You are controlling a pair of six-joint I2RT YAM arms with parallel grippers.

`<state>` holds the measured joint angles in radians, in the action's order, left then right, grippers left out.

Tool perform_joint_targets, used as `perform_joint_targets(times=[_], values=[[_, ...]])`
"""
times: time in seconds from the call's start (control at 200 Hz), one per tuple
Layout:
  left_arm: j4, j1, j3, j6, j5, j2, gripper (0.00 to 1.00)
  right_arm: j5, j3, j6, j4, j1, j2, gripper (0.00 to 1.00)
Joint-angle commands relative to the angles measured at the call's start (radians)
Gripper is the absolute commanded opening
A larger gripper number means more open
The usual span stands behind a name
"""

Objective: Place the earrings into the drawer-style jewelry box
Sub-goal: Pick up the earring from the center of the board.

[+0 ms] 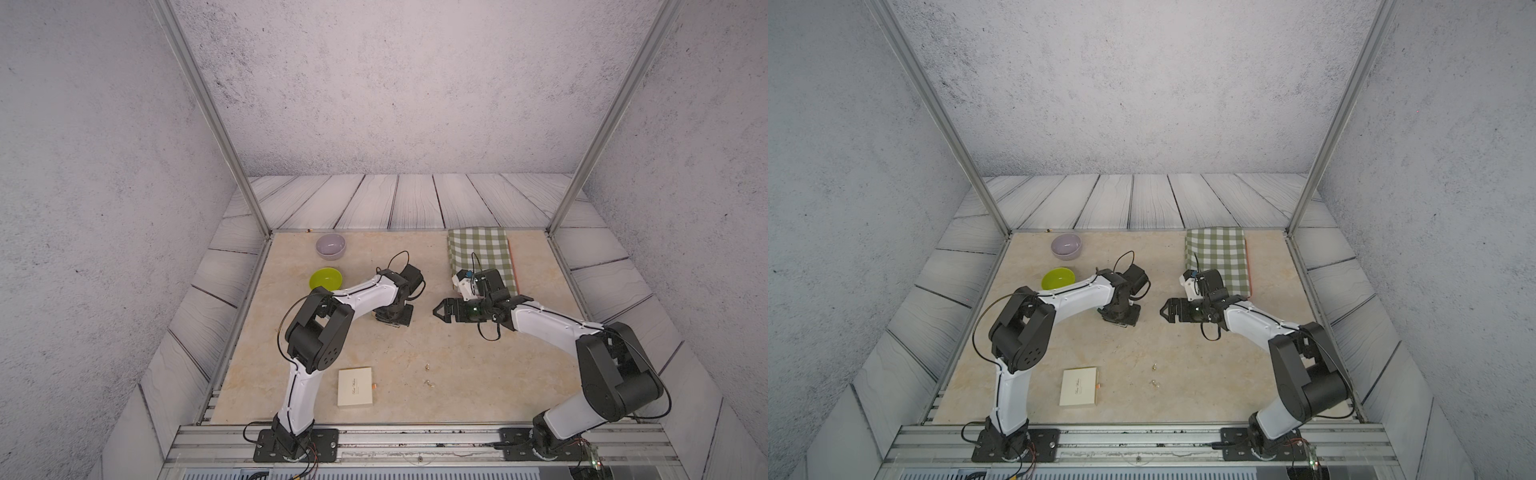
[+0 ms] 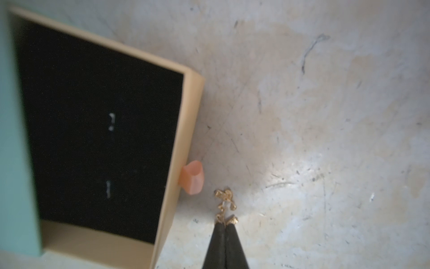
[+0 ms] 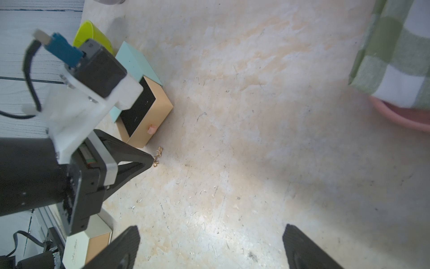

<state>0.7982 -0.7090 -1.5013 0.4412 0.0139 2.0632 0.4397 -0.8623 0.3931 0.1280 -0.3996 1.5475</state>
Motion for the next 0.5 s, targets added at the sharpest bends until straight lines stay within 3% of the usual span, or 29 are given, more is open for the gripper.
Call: perform_joint_targets(times=[0.0, 0.1, 0.175, 0.3, 0.425, 0.495], values=[[0.038, 0.003, -0.017, -0.006, -0.012, -0.022, 0.0, 0.018, 0.017, 0.01, -0.022, 0.004, -0.002, 0.99], [0.042, 0.008, -0.014, 0.005, -0.053, -0.063, 0.0, 0.038, 0.067, 0.039, -0.171, 0.005, -0.046, 1.0], [0.026, 0.03, 0.001, 0.023, -0.132, -0.119, 0.0, 0.064, 0.153, 0.074, -0.434, 0.002, -0.084, 0.98], [-0.102, 0.119, 0.089, 0.074, -0.41, -0.234, 0.0, 0.204, 0.251, 0.147, -0.892, 0.004, -0.068, 0.86], [-0.35, 0.226, 0.226, 0.173, -0.716, -0.343, 0.0, 0.416, 0.189, 0.288, -1.02, 0.006, 0.001, 0.78], [-0.444, 0.269, 0.275, 0.218, -0.811, -0.383, 0.0, 0.528, 0.15, 0.422, -1.117, 0.006, 0.057, 0.76]])
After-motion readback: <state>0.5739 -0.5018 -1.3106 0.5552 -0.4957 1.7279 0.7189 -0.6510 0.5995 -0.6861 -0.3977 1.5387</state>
